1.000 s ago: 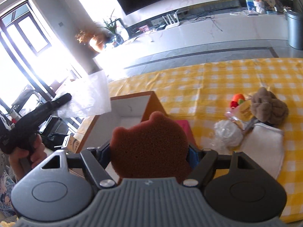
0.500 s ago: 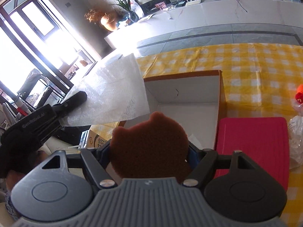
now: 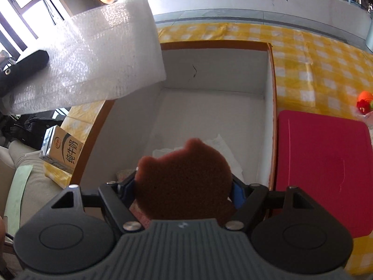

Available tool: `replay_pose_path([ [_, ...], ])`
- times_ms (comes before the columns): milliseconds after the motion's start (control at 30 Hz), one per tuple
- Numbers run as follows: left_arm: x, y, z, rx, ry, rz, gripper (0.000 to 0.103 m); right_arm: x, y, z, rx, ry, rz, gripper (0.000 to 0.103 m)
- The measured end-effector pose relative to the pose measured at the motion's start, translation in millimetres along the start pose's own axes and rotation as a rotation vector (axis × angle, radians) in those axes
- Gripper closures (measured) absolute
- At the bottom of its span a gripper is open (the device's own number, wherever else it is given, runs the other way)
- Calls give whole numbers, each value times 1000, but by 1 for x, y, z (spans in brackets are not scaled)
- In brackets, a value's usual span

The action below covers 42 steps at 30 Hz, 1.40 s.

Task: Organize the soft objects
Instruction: 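Carry the sponge and bubble-wrap bag over the white box with both tools, then lower the sponge into the box and open the right tool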

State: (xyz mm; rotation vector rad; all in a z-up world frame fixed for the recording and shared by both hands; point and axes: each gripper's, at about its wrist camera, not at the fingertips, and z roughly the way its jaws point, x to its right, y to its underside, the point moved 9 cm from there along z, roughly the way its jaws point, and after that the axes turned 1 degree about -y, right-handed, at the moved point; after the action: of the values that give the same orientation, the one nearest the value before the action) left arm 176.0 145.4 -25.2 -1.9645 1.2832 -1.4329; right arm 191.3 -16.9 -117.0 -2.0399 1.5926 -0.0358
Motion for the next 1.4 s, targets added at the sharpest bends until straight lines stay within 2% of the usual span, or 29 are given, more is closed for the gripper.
replay_pose_path([
  [133, -1, 0, -2, 6, -13, 11, 100, -4, 6, 5, -2, 45, -36, 25],
  [167, -1, 0, -2, 2, -9, 7, 100, -5, 4, 8, -7, 77, -43, 16],
  [300, -6, -1, -3, -3, -2, -22, 100, -5, 4, 9, -26, 108, -62, 6],
  [467, -11, -4, -6, 5, -20, -24, 100, -1, 2, -5, 18, 156, -104, 3],
  [567, -12, -5, -5, 3, -17, -35, 100, -2, 0, -14, 42, 133, -139, 3],
  [633, -14, -6, -6, 15, -34, -44, 100, -7, -1, -25, 95, 107, -179, 7],
  [667, -16, -8, -7, 23, -50, -48, 100, -10, -1, -30, 135, 108, -221, 13],
  [733, -20, -9, -8, 34, -68, -47, 100, -21, 3, -38, 187, 105, -334, 18],
  [767, -21, -10, -8, 35, -71, -47, 100, -25, 7, -39, 188, 89, -367, 26],
  [800, -22, -10, -8, 34, -74, -47, 100, -29, 12, -39, 167, 62, -388, 43],
  [867, -23, -11, -6, 25, -73, -50, 100, -32, 22, -32, 99, 10, -402, 64],
  [900, -23, -10, -5, 16, -68, -54, 100, -34, 27, -29, 71, -5, -414, 67],
  [967, -22, -8, -3, 6, -62, -52, 100, -38, 36, -21, 37, -4, -484, 67],
  [1033, -20, -5, -1, -7, -65, -34, 100, -37, 41, -10, 13, 44, -553, 67],
  [1167, -10, 4, 3, -49, -59, 29, 100, -18, 35, 14, -50, 85, -496, 66],
  [1233, -6, 7, 5, -59, -60, 52, 100, -12, 34, 24, -81, 122, -515, 63],
  [1400, -3, 14, 12, -98, -65, 87, 100, -10, 30, 37, -111, 142, -530, 60],
])
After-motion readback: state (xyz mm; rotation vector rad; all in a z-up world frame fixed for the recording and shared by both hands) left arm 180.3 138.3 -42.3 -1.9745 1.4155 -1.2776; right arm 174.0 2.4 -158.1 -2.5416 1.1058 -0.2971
